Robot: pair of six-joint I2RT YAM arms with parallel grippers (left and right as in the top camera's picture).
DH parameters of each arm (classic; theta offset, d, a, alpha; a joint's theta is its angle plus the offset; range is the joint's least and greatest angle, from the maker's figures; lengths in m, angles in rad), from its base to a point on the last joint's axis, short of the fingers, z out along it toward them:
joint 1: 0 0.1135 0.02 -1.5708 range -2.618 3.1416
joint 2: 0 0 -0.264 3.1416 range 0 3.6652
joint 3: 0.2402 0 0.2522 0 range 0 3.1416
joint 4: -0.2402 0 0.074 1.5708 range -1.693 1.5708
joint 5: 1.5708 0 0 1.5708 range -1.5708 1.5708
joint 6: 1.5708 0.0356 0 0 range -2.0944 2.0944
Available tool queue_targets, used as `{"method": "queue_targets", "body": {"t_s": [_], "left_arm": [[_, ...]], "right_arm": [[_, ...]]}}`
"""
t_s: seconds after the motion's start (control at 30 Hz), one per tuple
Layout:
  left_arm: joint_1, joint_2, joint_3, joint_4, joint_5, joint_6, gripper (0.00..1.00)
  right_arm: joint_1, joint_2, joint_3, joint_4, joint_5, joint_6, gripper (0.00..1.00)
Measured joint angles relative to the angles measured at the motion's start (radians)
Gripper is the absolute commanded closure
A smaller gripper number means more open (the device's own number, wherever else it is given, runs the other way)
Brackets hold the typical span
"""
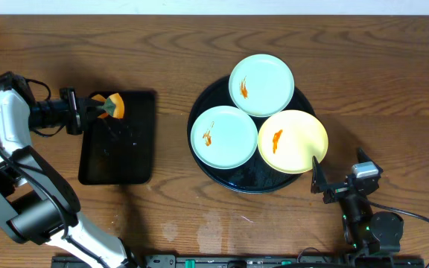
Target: Clean dirty plates on tray and stack at the side
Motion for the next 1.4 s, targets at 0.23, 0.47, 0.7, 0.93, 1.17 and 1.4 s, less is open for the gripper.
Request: {"method": "queue_targets", "body": {"t_s": [0.23, 0.47, 0.7, 0.93, 1.17, 1.4], "left_arm": [[0.000, 0.000, 0.000, -0.013, 0.093, -0.018, 0.93], [0.000, 0.000, 0.000, -0.013, 0.111, -0.022, 0.93], [0.007, 0.000, 0.000, 0.042, 0.106, -0.013, 0.93], [-0.016, 0.000, -0.019, 0.119, -0.283, 0.047, 0.93], [-0.077, -0.005, -0.042, 0.064, -0.421, 0.167, 0.93], [-0.076, -0.134, 0.044, 0.051, -0.451, 0.248, 0.93]], "right_arm": [[0.000, 0.000, 0.000, 0.000, 0.000, 0.000, 0.01], [0.000, 0.000, 0.000, 0.000, 0.000, 0.000, 0.01], [0.000, 0.000, 0.000, 0.000, 0.000, 0.000, 0.01], [0.000, 0.000, 0.000, 0.000, 0.000, 0.000, 0.01], [0.000, 0.000, 0.000, 0.000, 0.000, 0.000, 0.01], [0.000, 0.000, 0.000, 0.000, 0.000, 0.000, 0.01]]}}
